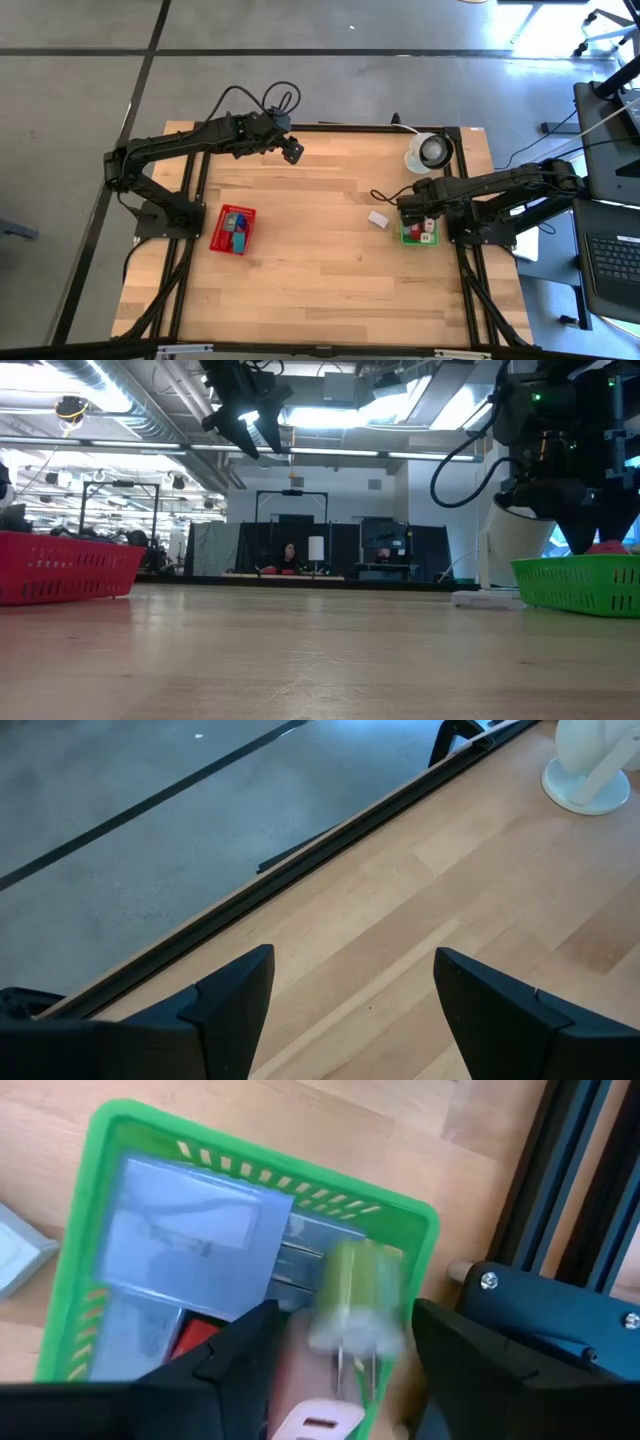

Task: Pick & Place Office items
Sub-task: Put the green charger adapter into the green basket, then put the white digital timer into the orange basket

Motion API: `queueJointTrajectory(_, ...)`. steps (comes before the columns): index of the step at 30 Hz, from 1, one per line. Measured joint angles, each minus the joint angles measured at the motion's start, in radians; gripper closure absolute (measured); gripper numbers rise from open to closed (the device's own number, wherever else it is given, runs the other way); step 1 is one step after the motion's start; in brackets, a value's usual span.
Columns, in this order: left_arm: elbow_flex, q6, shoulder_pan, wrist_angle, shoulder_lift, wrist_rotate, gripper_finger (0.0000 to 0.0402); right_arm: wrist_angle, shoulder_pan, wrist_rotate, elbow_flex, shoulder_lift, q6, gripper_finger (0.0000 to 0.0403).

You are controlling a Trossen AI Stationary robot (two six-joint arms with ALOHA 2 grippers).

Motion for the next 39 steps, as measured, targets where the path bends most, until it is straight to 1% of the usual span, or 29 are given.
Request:
queueJointTrajectory(4, 0.0, 0.0, 0.0, 0.0, 0.0, 0.0, 0.0131, -0.041, 0.0, 0.014, 0.057, 0.0, 0.0, 0.0154)
queueJointTrajectory(7, 0.0, 0.0, 0.0, 0.0, 0.0, 0.0, 0.0131, -0.091, 0.0, 0.069, 0.13, 0.0, -0.013, 0.0145)
queueJointTrajectory(11, 0.0, 0.0, 0.0, 0.0, 0.0, 0.004, 0.0131, -0.084, 0.0, 0.146, 0.229, 0.0, -0.072, 0.0141)
queueJointTrajectory(14, 0.0, 0.0, 0.0, 0.0, 0.0, 0.029, 0.0131, 0.006, 0.0, 0.19, 0.262, -0.001, -0.15, 0.014)
queueJointTrajectory(18, 0.0, 0.0, 0.0, 0.0, 0.0, 0.071, 0.0131, 0.175, 0.0, 0.195, 0.262, 0.01, -0.284, 0.014)
queueJointTrajectory(22, 0.0, 0.0, 0.0, 0.0, 0.0, 0.113, 0.0131, 0.282, -0.004, 0.18, 0.262, 0.05, -0.393, 0.014)
queueJointTrajectory(24, 0.0, -0.003, 0.0, -0.001, 0.0, 0.144, 0.0131, 0.296, -0.012, 0.163, 0.262, 0.081, -0.429, 0.014)
queueJointTrajectory(29, 0.0, -0.028, -0.006, -0.005, 0.0, 0.229, 0.0131, 0.318, -0.045, 0.059, 0.262, 0.178, -0.516, 0.014)
queueJointTrajectory(36, 0.0, -0.057, -0.048, -0.009, 0.0, 0.238, 0.0131, 0.371, -0.064, -0.119, 0.262, 0.318, -0.658, 0.0139)
queueJointTrajectory(39, 0.0, -0.062, -0.07, -0.009, 0.0, 0.237, 0.0131, 0.384, -0.064, -0.136, 0.262, 0.365, -0.717, 0.0139)
